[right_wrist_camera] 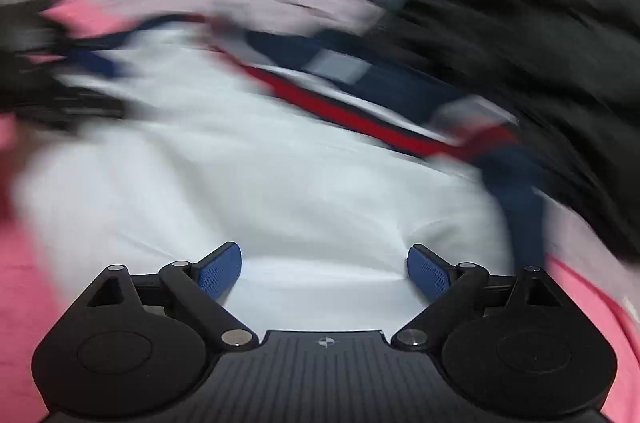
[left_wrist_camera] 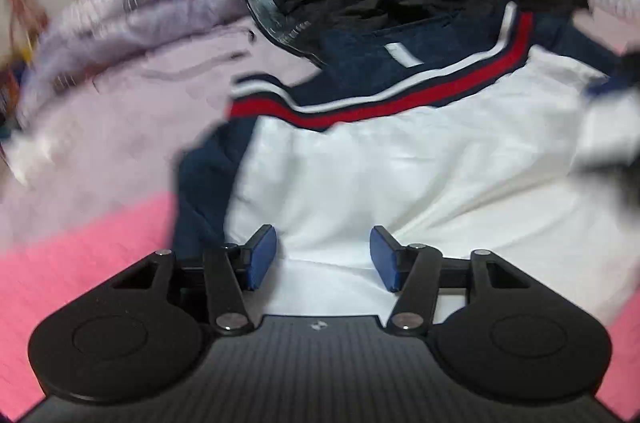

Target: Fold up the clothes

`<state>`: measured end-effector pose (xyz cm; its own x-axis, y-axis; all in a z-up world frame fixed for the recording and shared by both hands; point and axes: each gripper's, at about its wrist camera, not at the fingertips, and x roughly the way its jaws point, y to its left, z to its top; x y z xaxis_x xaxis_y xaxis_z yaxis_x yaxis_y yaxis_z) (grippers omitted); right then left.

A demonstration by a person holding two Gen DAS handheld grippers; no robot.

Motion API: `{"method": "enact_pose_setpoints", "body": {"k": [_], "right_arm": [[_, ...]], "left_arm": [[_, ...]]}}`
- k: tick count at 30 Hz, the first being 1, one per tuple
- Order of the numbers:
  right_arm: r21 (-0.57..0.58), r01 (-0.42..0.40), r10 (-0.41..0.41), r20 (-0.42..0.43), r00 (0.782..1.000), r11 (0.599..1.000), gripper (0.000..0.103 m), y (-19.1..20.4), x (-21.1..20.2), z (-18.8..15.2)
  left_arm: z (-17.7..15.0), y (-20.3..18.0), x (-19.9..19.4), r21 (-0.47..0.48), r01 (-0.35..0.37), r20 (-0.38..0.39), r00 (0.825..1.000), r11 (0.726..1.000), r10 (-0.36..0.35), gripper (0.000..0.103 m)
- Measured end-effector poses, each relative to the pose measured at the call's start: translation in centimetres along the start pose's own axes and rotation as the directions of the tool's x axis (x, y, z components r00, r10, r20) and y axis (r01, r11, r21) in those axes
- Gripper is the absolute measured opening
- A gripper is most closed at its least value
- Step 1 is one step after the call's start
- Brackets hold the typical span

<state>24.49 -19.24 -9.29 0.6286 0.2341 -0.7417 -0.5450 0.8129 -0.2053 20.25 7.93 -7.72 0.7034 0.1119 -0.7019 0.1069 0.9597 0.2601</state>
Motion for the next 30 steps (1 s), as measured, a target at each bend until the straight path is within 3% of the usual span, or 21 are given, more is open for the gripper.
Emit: {"method": "enact_pose_setpoints", "body": {"k": [2, 4, 7, 10, 13, 14, 17, 19, 23, 27, 30], "right_arm": [[0.074, 0.115, -0.112, -0.033, 0.993, 0.991, 0.093, -4.0, 0.9, -0.6], [0.163, 0.239, -0.227, -0.085, 0.97, 0.957, 0.099, -7.3, 1.4, -0.8], [0.254, 0.28, -0.28, -0.04, 0.959, 0.926, 0.094, -8.6, -0.5, 0.1], [0.228, 0.152, -0.176, 0.091, 0.98, 0.962, 0.094, -6.1, -3.2, 0.9], [0.106, -0.011, -0.006, 0.16, 0.987, 0.994, 0.093, -0.7, -3.6, 2.1], [0.074, -0.05, 0.038, 0.166, 0.985, 0.996, 0.093, 1.1, -3.3, 2.3], [0.111, -0.095, 0.083, 0.109, 0.991, 0.989, 0.091, 2.8, 0.2, 3.4], [0.158, -0.096, 0.088, 0.062, 0.994, 0.983, 0.089, 3.1, 3.0, 3.9], [0.304, 0.03, -0.046, 0.045, 0.998, 0.952, 0.089, -0.6, 6.7, 4.4], [0.454, 0.062, -0.095, 0.05, 0.994, 0.889, 0.087, -3.6, 6.6, 5.6], [0.535, 0.061, -0.136, 0.102, 0.985, 0.843, 0.093, -5.1, 2.4, 3.9]], "left_arm": [[0.0, 1.2, -0.3, 0.008, -0.085, -0.006, 0.996, 0.996, 0.085, 0.061], [0.3, 3.2, -0.2, -0.044, -0.157, -0.019, 0.988, 0.987, 0.156, 0.066], [0.6, 4.2, -2.3, -0.058, -0.157, 0.035, 0.987, 0.986, 0.159, 0.062], [1.7, 2.1, -4.8, 0.01, -0.016, 0.15, 0.989, 1.0, 0.014, 0.065], [2.8, -0.9, -4.8, 0.02, 0.18, 0.152, 0.972, 0.984, -0.18, 0.068], [3.0, -1.7, -4.1, 0.016, 0.205, 0.135, 0.969, 0.979, -0.205, 0.068], [3.4, -3.8, -0.8, 0.013, 0.167, 0.054, 0.984, 0.986, -0.168, 0.068], [3.5, -3.6, 1.8, -0.007, 0.103, 0.004, 0.995, 0.995, -0.103, 0.069], [4.2, -1.7, 4.1, -0.031, 0.006, -0.004, 1.0, 0.999, -0.006, 0.069], [5.2, 0.3, 3.2, -0.092, -0.04, -0.003, 0.999, 0.995, 0.04, 0.066], [4.4, 2.2, 0.1, -0.194, -0.068, 0.023, 0.997, 0.979, 0.073, 0.073]]}}
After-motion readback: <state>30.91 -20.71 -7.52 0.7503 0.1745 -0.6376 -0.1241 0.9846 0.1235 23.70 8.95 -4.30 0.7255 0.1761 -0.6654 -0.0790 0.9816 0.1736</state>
